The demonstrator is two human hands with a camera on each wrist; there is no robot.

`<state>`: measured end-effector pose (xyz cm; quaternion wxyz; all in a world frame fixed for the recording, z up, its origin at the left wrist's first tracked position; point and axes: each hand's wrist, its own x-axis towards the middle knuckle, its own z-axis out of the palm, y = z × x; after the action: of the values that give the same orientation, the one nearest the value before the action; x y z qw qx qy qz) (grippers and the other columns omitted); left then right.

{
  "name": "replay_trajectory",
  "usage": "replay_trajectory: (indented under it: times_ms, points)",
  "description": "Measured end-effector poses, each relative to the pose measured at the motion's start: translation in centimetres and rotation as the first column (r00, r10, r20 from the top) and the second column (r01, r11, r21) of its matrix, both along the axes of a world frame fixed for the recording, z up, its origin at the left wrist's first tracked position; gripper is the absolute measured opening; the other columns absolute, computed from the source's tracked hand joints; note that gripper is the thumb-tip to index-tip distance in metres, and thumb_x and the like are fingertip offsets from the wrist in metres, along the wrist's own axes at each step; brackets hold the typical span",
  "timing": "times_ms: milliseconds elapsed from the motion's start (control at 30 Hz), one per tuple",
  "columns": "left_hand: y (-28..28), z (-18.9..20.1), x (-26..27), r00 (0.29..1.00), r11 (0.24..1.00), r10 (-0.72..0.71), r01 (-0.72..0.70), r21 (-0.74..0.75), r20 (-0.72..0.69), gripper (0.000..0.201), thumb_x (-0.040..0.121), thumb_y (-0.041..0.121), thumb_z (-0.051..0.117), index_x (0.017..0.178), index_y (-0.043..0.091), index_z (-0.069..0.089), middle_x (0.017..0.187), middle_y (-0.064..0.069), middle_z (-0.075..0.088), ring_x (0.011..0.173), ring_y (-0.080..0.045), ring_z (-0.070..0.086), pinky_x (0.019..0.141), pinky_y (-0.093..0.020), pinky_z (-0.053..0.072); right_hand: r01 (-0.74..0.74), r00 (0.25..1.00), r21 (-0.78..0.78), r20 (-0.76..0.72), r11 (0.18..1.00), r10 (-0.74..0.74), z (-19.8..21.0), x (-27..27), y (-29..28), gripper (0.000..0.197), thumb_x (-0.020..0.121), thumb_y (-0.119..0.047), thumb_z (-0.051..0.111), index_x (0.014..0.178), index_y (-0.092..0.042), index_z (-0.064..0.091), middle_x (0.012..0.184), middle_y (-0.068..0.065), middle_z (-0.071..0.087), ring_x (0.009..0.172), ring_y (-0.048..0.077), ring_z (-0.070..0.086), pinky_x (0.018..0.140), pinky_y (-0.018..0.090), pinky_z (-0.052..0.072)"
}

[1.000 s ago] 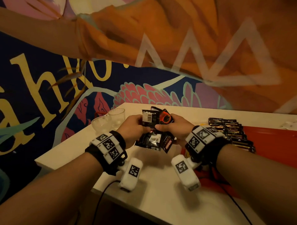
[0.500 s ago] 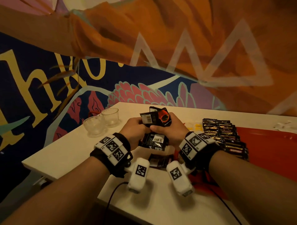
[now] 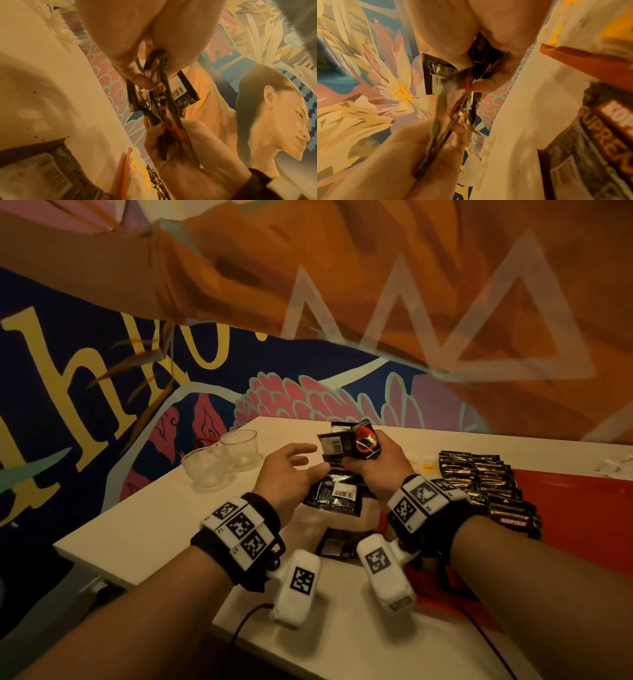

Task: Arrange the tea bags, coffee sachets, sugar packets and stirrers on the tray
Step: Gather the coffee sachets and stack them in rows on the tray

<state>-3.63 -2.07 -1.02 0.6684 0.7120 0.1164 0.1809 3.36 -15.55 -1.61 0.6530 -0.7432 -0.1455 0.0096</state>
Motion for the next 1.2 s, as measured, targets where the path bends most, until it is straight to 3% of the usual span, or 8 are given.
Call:
replay_trajectory:
  times_ms: [133,233,367,500,667,733,900,1200]
  points:
    - [0.8,0.7,-0.2,0.991,0.990,0.053,-0.068,0.123,0.121,0.037,0.086,0.005,0.074,0.118,0.020,0.064,0.115,0.002,0.054,0.091,-0.015,0.064,0.060,-0.027,0.056,-0.047,0.977,0.001,-0.207,0.999,0.047,1.1,-0.2,-1.2,0.036,0.084,-0.001,0.072,0.112,-0.019,0.060,0.107,0.009,0.068,0.091,0.029,0.069,0.064,0.040,0.060]
    - [0.9,1.4,0.0,0.971,0.949,0.041,-0.112,0.293,0.236,0.039,0.085,0.006,0.076,0.115,0.027,0.063,0.119,0.002,0.052,0.098,-0.016,0.064,0.072,-0.030,0.060,-0.217,0.930,-0.113,-0.326,0.970,0.170,2.1,-0.9,-1.7,0.032,0.086,0.005,0.063,0.112,-0.014,0.060,0.109,0.020,0.067,0.091,0.037,0.070,0.065,0.043,0.060]
    - [0.2,1.4,0.3,0.919,0.726,-0.036,-0.247,0.642,0.394,0.047,0.082,0.003,0.077,0.118,0.028,0.061,0.117,0.007,0.044,0.094,-0.007,0.059,0.076,-0.006,0.049,-0.338,0.857,-0.109,-0.446,0.935,0.258,2.6,-1.6,-2.5,0.031,0.090,0.006,0.055,0.117,-0.009,0.060,0.116,0.023,0.067,0.088,0.031,0.066,0.058,0.032,0.054]
    - [-0.1,0.7,0.6,0.908,0.541,-0.102,-0.291,0.789,0.406,0.046,0.085,0.000,0.073,0.126,0.017,0.062,0.121,0.005,0.042,0.098,-0.007,0.049,0.076,0.000,0.041,-0.327,0.837,-0.053,-0.480,0.943,0.263,2.1,-1.9,-3.0,0.030,0.090,0.003,0.056,0.117,-0.010,0.059,0.111,0.021,0.068,0.079,0.026,0.067,0.051,0.029,0.051]
    - [-1.3,1.0,0.7,0.949,0.616,-0.009,-0.242,0.749,0.314,0.043,0.098,0.009,0.055,0.139,0.019,0.047,0.132,-0.003,0.037,0.111,-0.014,0.046,0.084,-0.004,0.037,-0.300,0.844,0.053,-0.450,0.952,0.291,2.1,-2.1,-2.5,0.031,0.090,0.002,0.054,0.120,-0.008,0.060,0.097,0.018,0.068,0.063,0.021,0.065,0.047,0.027,0.049]
    - [-1.2,1.2,0.9,0.978,0.686,0.027,-0.169,0.708,0.207,0.043,0.103,0.019,0.048,0.145,0.021,0.038,0.129,0.000,0.036,0.103,-0.011,0.048,0.074,-0.001,0.040,-0.299,0.849,0.080,-0.433,0.951,0.304,2.3,-2.2,-2.4,0.031,0.090,0.000,0.056,0.119,-0.009,0.061,0.096,0.017,0.068,0.065,0.022,0.066,0.048,0.027,0.050]
    - [-0.6,1.2,1.2,0.999,0.855,-0.009,-0.013,0.518,0.039,0.037,0.107,0.028,0.042,0.142,0.022,0.036,0.095,-0.004,0.065,0.083,-0.019,0.066,0.074,-0.037,0.057,-0.339,0.854,0.109,-0.382,0.935,0.354,2.8,-2.8,-2.0,0.029,0.092,-0.002,0.055,0.117,-0.015,0.059,0.094,0.013,0.069,0.068,0.021,0.067,0.050,0.029,0.051]
    - [0.5,1.1,2.2,0.964,0.704,0.059,-0.223,0.674,0.258,0.027,0.101,0.014,0.045,0.122,0.018,0.063,0.115,-0.008,0.063,0.104,-0.021,0.059,0.092,-0.033,0.048,-0.356,0.806,0.296,-0.384,0.886,0.452,3.3,-3.4,-1.5,0.029,0.095,-0.022,0.045,0.113,-0.009,0.064,0.095,0.013,0.066,0.077,0.026,0.066,0.058,0.032,0.053]
